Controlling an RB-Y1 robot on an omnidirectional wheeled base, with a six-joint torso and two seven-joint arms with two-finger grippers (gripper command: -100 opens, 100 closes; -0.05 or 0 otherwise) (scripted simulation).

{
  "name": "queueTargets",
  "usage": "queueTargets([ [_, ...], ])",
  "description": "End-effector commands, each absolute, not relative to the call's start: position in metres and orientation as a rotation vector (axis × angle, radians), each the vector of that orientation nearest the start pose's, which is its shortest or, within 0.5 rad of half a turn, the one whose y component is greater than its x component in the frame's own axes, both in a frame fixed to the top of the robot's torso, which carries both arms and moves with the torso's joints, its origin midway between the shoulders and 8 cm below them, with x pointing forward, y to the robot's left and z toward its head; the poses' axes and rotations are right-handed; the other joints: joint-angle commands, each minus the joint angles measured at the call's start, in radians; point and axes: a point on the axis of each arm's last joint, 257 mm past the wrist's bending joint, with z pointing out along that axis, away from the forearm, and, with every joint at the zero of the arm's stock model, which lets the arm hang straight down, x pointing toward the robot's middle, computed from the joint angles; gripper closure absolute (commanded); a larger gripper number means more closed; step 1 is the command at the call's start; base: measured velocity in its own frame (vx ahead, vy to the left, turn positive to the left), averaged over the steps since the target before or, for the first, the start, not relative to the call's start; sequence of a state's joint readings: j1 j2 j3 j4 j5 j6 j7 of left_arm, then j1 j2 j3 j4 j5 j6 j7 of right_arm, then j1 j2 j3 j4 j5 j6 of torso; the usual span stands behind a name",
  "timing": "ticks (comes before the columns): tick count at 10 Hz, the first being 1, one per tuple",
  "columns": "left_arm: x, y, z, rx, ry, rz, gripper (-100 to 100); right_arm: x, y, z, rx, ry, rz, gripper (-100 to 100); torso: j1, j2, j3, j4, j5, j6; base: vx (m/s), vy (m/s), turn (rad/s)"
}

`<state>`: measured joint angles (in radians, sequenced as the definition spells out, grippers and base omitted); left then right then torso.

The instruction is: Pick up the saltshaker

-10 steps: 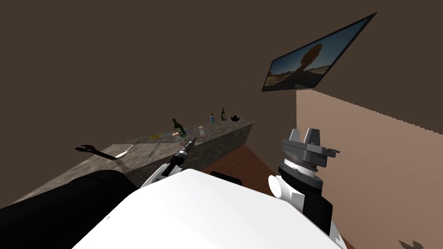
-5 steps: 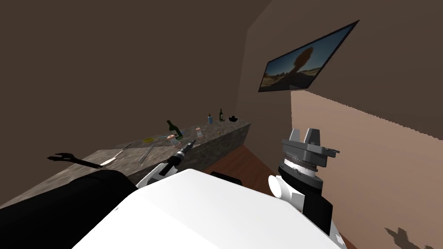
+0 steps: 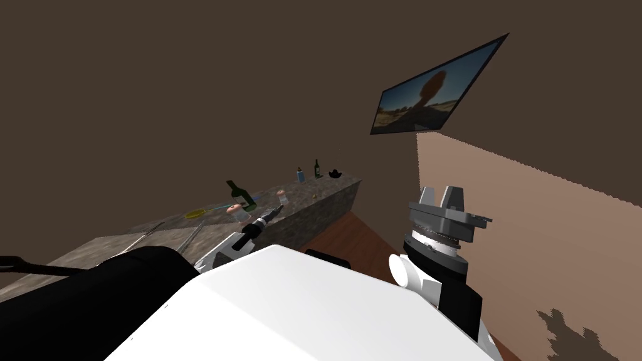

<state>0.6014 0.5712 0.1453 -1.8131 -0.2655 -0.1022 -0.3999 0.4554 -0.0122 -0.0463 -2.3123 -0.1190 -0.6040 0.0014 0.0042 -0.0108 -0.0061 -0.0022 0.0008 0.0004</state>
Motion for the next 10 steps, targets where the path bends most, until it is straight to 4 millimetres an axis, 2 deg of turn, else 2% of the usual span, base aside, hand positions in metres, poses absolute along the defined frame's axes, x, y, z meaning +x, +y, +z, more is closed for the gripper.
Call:
queueTargets([
  [1, 0.358, 0.462, -0.276, -0.289, 1.786, -0.066, -100, 0.314, -0.298, 0.071, 0.570, 0.421, 1.380, 0, 0.000, 0.000, 0.000, 0.000, 0.000, 0.000, 0.193, 0.077, -0.122],
  [3, 0.359, 0.462, -0.275, -0.287, 1.785, -0.065, -100, 0.314, -0.298, 0.071, 0.570, 0.421, 1.380, 0, 0.003, -0.003, -0.002, -0.001, 0.001, 0.000, 0.135, 0.085, -0.054],
  [4, 0.359, 0.462, -0.275, -0.283, 1.786, -0.061, 0, 0.314, -0.298, 0.071, 0.570, 0.421, 1.380, 0, 0.000, 0.003, 0.001, 0.000, 0.000, -0.001, 0.016, 0.011, 0.000],
  [5, 0.371, 0.461, -0.282, -0.281, 1.781, -0.058, -100, 0.314, -0.298, 0.071, 0.570, 0.421, 1.381, 0, -0.003, 0.007, 0.004, 0.001, -0.001, -0.001, -0.106, 0.022, 0.001],
  [7, 0.386, 0.471, -0.285, -0.294, 1.772, -0.048, -100, 0.314, -0.298, 0.071, 0.570, 0.421, 1.381, 0, -0.003, 0.017, 0.010, 0.004, 0.000, -0.001, -0.092, 0.021, -0.004],
  [8, 0.387, 0.473, -0.287, -0.298, 1.773, -0.045, -100, 0.314, -0.298, 0.071, 0.570, 0.421, 1.381, 0, -0.004, 0.015, 0.009, 0.003, -0.001, -0.001, -0.012, 0.003, 0.000],
  [10, 0.406, 0.472, -0.292, -0.296, 1.764, -0.044, -100, 0.314, -0.298, 0.071, 0.570, 0.421, 1.381, 0, -0.004, 0.015, 0.008, 0.003, -0.001, -0.001, -0.101, 0.020, -0.003],
])
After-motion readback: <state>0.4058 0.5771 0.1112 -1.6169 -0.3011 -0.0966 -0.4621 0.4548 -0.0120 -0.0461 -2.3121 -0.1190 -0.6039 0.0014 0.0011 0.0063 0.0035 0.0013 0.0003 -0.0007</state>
